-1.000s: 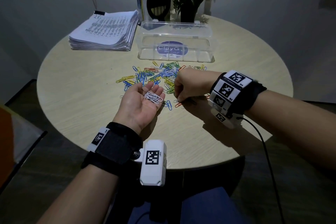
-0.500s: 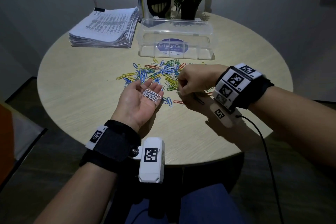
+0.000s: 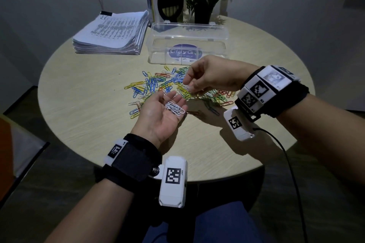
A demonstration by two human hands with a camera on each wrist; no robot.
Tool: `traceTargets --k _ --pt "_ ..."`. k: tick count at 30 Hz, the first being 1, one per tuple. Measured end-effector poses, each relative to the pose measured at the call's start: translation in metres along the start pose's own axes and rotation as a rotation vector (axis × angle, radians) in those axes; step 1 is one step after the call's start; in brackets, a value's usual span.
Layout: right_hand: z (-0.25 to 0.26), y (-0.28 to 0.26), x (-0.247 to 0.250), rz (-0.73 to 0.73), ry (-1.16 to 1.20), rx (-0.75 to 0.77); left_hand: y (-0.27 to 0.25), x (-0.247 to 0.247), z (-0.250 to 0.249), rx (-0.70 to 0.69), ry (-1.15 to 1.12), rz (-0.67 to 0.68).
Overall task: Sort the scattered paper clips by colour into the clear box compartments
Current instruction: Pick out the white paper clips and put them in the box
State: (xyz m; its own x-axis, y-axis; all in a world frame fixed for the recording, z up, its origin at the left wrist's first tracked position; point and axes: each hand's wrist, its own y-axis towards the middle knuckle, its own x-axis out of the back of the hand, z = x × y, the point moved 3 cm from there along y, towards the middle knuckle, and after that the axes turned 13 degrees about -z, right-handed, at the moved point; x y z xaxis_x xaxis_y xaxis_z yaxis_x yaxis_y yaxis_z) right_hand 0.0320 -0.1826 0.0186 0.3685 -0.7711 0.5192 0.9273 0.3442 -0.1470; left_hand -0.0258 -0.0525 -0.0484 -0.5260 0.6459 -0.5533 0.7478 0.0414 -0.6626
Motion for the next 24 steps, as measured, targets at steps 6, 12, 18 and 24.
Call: traceTargets --k 6,12,18,24 --pt "0.010 -0.002 -0.005 -0.074 -0.280 0.082 0.001 -0.006 0.007 0.009 -0.049 0.002" --pt "-0.022 -0.010 -0.011 -0.045 -0.788 -0.058 0.007 0.001 0.003 -0.026 -0.027 -0.032" --pt "-0.032 -0.003 -0.010 -0.059 -0.795 -0.111 0.005 0.003 0.003 -0.024 -0.025 -0.013" --pt "-0.031 0.000 -0.003 -0.079 -0.897 -0.018 0.005 0.004 0.001 -0.012 -0.035 -0.011"
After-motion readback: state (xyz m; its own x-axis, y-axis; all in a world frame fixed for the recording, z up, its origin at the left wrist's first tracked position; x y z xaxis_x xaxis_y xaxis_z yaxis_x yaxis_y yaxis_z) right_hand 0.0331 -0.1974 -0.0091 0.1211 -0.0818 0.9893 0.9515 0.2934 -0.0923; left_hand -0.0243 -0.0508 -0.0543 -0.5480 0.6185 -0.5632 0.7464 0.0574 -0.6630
